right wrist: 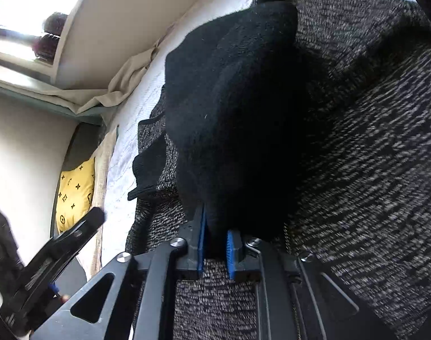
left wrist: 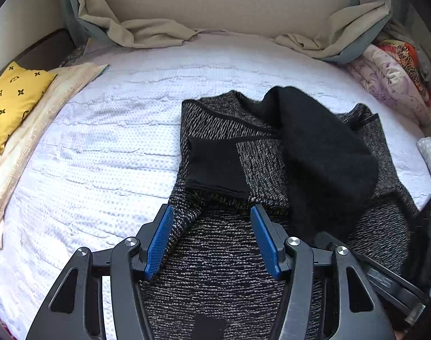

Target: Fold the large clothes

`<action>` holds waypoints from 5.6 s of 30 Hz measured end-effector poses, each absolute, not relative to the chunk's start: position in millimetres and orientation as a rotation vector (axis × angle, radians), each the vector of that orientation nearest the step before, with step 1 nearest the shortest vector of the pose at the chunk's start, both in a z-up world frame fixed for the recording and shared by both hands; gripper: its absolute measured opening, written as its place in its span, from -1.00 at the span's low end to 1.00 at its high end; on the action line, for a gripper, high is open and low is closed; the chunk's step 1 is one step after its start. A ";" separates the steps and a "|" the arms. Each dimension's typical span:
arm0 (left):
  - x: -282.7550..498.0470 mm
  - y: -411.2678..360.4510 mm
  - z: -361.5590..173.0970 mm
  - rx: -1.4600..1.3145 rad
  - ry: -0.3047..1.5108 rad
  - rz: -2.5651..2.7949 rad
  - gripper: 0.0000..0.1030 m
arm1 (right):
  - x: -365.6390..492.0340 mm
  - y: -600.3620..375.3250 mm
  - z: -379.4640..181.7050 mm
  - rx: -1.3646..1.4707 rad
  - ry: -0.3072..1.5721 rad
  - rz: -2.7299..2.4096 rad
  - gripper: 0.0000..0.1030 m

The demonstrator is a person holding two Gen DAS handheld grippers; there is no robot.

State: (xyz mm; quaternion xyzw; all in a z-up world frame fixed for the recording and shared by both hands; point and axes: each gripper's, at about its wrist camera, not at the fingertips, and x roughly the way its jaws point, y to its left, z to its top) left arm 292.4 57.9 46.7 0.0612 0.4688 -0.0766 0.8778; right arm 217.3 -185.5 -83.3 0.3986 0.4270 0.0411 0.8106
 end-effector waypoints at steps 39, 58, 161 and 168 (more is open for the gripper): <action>349.7 -11.3 -6.4 0.173 1.116 -0.377 -0.74 | 294.8 -309.8 -51.7 0.749 0.867 -0.018 -0.96; 321.7 -43.2 -8.5 0.243 1.050 -0.403 0.08 | 271.5 -251.3 -24.9 0.378 0.852 0.114 -0.45; 134.8 232.6 104.5 0.143 0.968 0.089 0.83 | -232.4 -483.1 276.5 0.291 0.308 -1.009 0.23; 108.4 250.7 123.3 0.079 0.989 0.064 0.83 | -266.2 -482.6 316.2 0.286 0.193 -1.082 0.23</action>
